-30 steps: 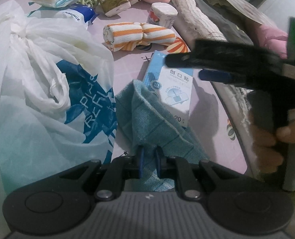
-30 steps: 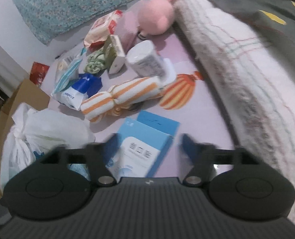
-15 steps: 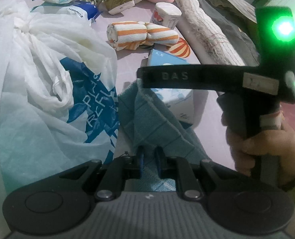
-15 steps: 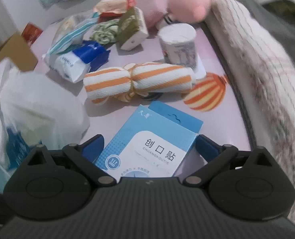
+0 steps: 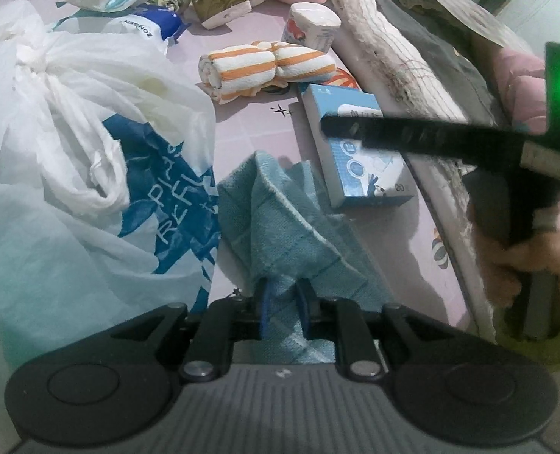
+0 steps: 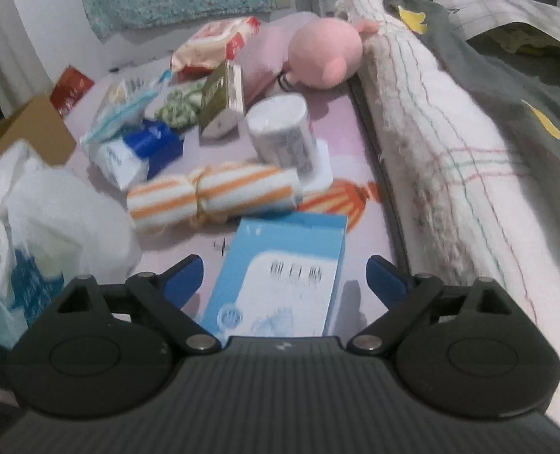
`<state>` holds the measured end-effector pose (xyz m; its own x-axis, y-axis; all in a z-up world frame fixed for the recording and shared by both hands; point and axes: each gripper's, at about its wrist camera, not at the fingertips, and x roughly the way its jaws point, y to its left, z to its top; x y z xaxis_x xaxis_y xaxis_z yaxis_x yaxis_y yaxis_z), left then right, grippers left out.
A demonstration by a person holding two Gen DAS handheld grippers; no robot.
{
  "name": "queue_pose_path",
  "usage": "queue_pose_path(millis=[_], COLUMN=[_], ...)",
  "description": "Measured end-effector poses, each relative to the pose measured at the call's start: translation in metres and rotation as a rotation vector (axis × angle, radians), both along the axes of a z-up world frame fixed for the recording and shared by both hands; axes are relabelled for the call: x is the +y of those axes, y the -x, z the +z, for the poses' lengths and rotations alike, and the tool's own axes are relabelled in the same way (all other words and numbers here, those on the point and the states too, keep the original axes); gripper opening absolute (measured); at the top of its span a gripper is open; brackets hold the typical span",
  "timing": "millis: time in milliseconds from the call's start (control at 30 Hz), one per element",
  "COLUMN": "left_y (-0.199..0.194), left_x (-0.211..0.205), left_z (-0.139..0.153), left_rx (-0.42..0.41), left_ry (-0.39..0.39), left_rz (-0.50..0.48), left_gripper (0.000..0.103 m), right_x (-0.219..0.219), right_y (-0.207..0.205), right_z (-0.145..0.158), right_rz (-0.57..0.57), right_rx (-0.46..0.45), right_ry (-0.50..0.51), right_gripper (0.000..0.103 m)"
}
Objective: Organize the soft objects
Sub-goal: 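Grasp the blue bandage box with the right tool while the left tool holds the towel, then carry the towel in the left tool and box in the right tool into the cardboard box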
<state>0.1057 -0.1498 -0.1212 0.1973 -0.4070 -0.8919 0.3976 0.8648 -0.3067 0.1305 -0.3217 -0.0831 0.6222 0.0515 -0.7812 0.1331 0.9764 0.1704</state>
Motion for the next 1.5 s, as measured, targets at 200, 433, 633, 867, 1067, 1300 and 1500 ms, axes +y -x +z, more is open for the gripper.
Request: queue_pose_path(millis=[200, 433, 633, 867, 1067, 1300, 1500], left_y=[0.004, 0.012, 0.012, 0.015, 0.014, 0.019, 0.028], left_x=[-0.013, -0.024, -0.024, -0.028, -0.037, -0.048, -0.054], left_z=[0.002, 0.003, 0.004, 0.0, -0.002, 0.002, 0.013], left_rx=[-0.006, -0.062, -0.054, -0.041, -0.051, -0.096, -0.148], left_ry=[-0.012, -0.08, -0.09, -0.138, -0.164, -0.154, -0.138], left_rz=[-0.035, -0.047, -0.032, -0.041, -0.049, -0.091, -0.093], left_gripper=[0.047, 0.041, 0.046, 0.074, 0.081, 0.045, 0.02], right_x=[0.02, -0.005, 0.003, 0.008, -0.005, -0.017, -0.014], right_y=[0.009, 0.032, 0.079, 0.108, 0.123, 0.135, 0.14], right_z=[-0.016, -0.012, 0.007, 0.002, -0.007, -0.015, -0.016], right_rz=[0.046, -0.011, 0.018, 0.002, -0.058, -0.092, -0.089], right_rx=[0.03, -0.001, -0.071, -0.075, -0.095, -0.126, -0.139], right_ry=[0.119, 0.03, -0.039, -0.077, -0.167, -0.284, -0.301], right_gripper=[0.085, 0.073, 0.073, 0.074, 0.074, 0.074, 0.074])
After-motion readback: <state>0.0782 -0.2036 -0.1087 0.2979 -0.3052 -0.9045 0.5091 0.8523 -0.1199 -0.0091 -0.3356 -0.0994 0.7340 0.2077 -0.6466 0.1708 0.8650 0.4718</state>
